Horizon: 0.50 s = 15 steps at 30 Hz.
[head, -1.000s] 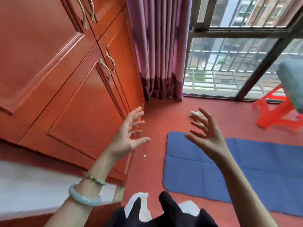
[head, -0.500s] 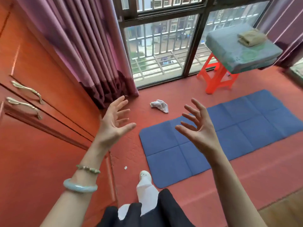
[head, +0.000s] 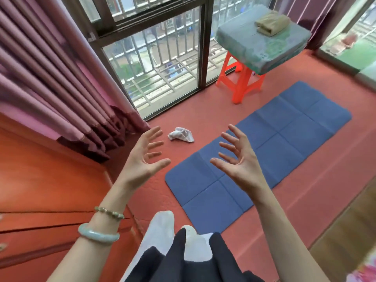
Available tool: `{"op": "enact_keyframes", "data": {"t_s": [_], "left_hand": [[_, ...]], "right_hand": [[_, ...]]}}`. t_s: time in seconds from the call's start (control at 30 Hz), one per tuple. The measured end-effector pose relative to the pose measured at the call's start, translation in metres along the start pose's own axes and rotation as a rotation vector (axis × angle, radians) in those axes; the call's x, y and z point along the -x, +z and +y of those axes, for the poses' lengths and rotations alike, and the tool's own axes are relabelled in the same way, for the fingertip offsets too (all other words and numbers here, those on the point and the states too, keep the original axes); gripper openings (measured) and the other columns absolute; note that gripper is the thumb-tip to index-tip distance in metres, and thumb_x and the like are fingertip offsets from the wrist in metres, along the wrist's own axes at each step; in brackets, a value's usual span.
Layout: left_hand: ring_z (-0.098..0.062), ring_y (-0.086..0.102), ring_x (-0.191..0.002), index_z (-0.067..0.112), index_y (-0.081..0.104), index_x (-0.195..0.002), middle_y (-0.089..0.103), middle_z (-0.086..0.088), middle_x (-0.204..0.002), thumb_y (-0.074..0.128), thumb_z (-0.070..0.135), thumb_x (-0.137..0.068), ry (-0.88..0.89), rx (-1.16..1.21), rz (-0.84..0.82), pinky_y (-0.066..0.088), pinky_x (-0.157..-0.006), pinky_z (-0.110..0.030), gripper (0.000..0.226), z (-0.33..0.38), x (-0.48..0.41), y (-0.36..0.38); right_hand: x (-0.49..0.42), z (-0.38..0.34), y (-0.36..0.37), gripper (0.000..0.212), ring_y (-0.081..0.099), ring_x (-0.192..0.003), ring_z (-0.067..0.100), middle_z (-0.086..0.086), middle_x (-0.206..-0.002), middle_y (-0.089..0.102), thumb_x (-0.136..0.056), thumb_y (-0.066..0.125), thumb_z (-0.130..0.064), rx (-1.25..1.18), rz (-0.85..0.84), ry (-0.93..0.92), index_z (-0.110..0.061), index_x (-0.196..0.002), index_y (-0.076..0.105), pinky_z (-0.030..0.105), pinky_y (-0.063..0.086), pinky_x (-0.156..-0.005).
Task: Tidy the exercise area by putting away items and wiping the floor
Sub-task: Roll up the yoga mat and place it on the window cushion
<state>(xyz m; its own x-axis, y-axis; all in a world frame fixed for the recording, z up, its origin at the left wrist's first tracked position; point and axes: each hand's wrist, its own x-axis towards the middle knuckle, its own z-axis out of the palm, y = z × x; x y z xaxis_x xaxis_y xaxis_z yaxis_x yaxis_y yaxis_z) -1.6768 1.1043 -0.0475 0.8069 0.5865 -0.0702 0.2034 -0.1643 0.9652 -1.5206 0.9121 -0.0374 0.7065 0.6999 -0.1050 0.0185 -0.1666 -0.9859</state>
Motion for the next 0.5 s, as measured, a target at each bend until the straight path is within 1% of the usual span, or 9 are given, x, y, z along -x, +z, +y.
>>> {"op": "enact_keyframes", "data": {"t_s": [0.13,0.2,0.3,0.4,0.5], "left_hand": [[-0.007,0.054,-0.118,0.030,0.039,-0.138,0.048,0.011,-0.138,0.075,0.034,-0.061,0.002,-0.002,-0.110,0.048,-0.089,-0.022,0.085,-0.015,-0.036,-0.009],[-0.007,0.054,-0.119,0.032,0.040,-0.136,0.049,0.012,-0.137,0.075,0.034,-0.062,0.009,0.011,-0.150,0.049,-0.088,-0.022,0.082,-0.021,-0.049,-0.013],[-0.008,0.054,-0.118,0.039,0.041,-0.132,0.050,0.014,-0.136,0.075,0.034,-0.062,0.012,0.009,-0.224,0.049,-0.090,-0.026,0.078,-0.032,-0.078,-0.024],[-0.008,0.054,-0.119,0.040,0.041,-0.131,0.051,0.014,-0.134,0.074,0.034,-0.062,0.029,-0.001,-0.263,0.049,-0.092,-0.029,0.077,-0.043,-0.101,-0.033],[-0.009,0.055,-0.118,0.041,0.042,-0.131,0.052,0.014,-0.134,0.074,0.033,-0.063,0.036,0.002,-0.268,0.049,-0.091,-0.029,0.076,-0.060,-0.112,-0.039]], "right_hand": [[-0.015,0.006,0.007,0.084,0.052,-0.117,0.003,-0.009,-0.132,0.049,-0.074,0.077,-0.006,-0.002,0.098,0.041,-0.038,-0.138,0.033,0.030,0.049,-0.096],[-0.019,0.007,0.011,0.084,0.052,-0.117,0.003,-0.008,-0.133,0.049,-0.074,0.077,-0.005,0.002,0.125,0.055,-0.038,-0.138,0.034,0.030,0.049,-0.097],[-0.032,0.010,0.023,0.083,0.052,-0.117,0.003,-0.008,-0.132,0.049,-0.073,0.076,-0.003,0.013,0.200,0.078,-0.042,-0.134,0.035,0.031,0.049,-0.097],[-0.045,0.017,0.032,0.082,0.053,-0.117,0.004,-0.009,-0.132,0.050,-0.073,0.076,-0.002,0.026,0.246,0.092,-0.046,-0.130,0.036,0.033,0.049,-0.097],[-0.057,0.028,0.038,0.082,0.053,-0.117,0.003,-0.010,-0.131,0.050,-0.073,0.077,-0.003,0.042,0.251,0.125,-0.041,-0.134,0.036,0.033,0.049,-0.097]]}}
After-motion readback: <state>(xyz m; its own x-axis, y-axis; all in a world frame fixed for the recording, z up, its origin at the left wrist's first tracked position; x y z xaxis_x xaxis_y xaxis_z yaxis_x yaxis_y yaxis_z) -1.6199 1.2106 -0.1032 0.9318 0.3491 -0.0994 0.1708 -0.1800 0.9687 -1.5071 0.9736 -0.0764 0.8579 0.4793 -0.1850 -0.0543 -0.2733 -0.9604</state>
